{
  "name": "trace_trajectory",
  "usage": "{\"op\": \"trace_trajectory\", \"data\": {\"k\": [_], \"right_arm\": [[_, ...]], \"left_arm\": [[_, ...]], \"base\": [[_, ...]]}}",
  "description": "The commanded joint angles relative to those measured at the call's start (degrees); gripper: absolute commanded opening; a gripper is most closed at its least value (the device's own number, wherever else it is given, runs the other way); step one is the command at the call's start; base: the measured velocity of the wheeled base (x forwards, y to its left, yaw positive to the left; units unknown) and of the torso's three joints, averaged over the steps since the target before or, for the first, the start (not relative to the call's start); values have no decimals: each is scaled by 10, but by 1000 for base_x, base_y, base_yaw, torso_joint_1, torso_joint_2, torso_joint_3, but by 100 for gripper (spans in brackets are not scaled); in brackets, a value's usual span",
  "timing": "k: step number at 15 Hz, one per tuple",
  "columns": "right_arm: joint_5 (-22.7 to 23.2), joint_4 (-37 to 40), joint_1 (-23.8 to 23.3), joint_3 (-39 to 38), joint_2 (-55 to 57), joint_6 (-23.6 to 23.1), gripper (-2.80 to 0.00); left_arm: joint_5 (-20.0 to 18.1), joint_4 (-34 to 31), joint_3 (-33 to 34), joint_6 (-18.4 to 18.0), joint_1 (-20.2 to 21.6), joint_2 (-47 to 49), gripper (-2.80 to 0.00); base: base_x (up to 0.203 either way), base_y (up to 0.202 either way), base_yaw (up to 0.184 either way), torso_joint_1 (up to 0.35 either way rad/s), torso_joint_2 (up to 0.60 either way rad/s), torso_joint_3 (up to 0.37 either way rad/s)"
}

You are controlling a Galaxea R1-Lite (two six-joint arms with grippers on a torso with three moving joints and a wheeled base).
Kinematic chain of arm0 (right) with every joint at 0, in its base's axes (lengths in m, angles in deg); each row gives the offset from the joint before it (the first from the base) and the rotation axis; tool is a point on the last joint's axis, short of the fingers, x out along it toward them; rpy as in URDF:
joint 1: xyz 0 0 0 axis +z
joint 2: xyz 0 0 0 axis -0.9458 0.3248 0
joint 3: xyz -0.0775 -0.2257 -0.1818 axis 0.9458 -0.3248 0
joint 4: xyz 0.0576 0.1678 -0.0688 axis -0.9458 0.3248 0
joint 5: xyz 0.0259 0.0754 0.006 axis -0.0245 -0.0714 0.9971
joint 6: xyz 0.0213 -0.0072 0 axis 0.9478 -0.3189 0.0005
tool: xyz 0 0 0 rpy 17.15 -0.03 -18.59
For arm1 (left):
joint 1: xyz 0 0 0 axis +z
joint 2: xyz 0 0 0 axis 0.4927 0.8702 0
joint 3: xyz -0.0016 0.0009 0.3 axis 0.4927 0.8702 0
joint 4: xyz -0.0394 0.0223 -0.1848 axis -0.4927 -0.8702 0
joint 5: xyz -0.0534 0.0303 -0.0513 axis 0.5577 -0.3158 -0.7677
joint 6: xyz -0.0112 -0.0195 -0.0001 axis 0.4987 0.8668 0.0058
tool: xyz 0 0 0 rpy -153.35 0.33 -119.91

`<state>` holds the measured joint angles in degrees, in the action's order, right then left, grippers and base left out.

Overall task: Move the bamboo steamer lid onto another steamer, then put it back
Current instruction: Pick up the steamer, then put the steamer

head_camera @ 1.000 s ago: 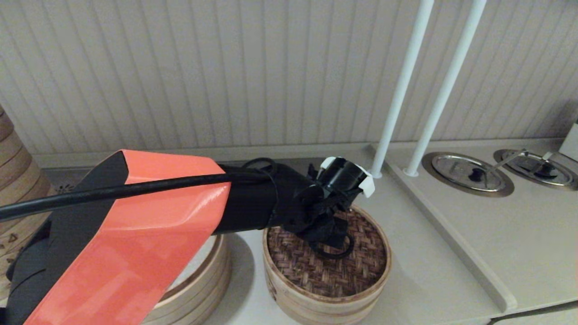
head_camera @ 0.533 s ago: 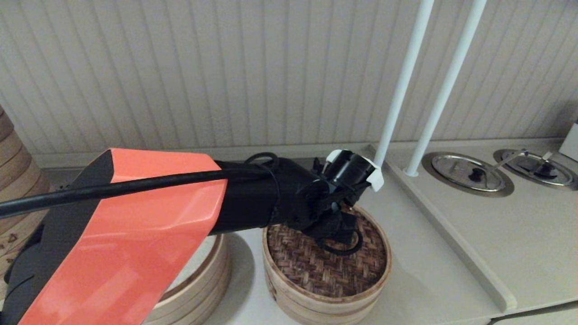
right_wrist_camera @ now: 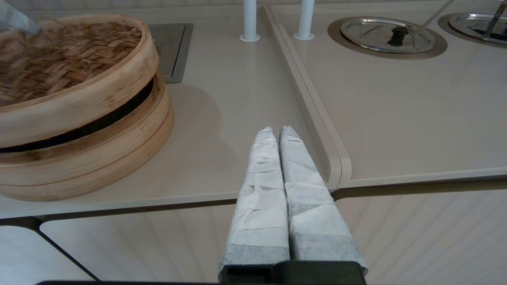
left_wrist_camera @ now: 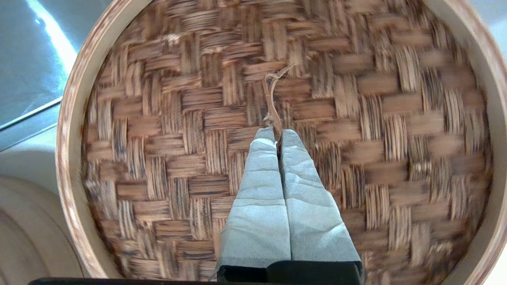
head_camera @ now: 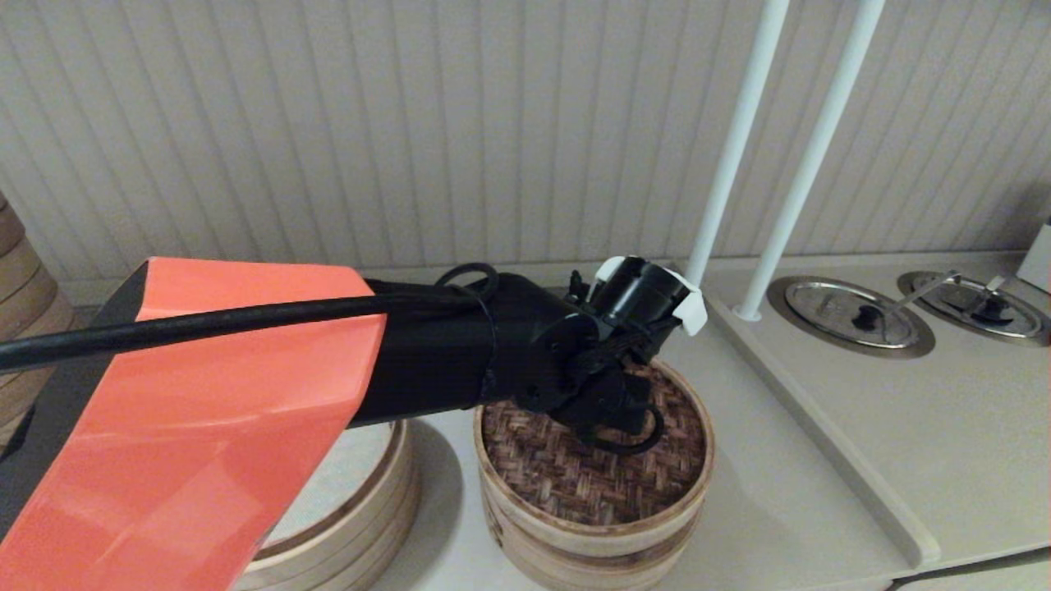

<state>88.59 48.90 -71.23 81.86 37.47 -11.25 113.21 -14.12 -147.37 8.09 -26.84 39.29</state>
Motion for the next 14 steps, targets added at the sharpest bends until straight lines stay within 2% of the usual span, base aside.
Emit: {"op": "trace_trajectory", "data": {"k": [1,10,14], "right_arm": [[0,0,0,-2,0,0,-280],[0,0,0,-2,1,0,-280],[0,0,0,-2,0,0,-280]], "left_arm": [[18,0,0,1,-5,-14,-280],[21,-27,9,-18,-5,-86,-280],[22,-38,34,-24,17,-130,-280]], "base": [[0,0,0,0,0,0],[0,0,0,0,0,0],[0,0,0,0,0,0]]}}
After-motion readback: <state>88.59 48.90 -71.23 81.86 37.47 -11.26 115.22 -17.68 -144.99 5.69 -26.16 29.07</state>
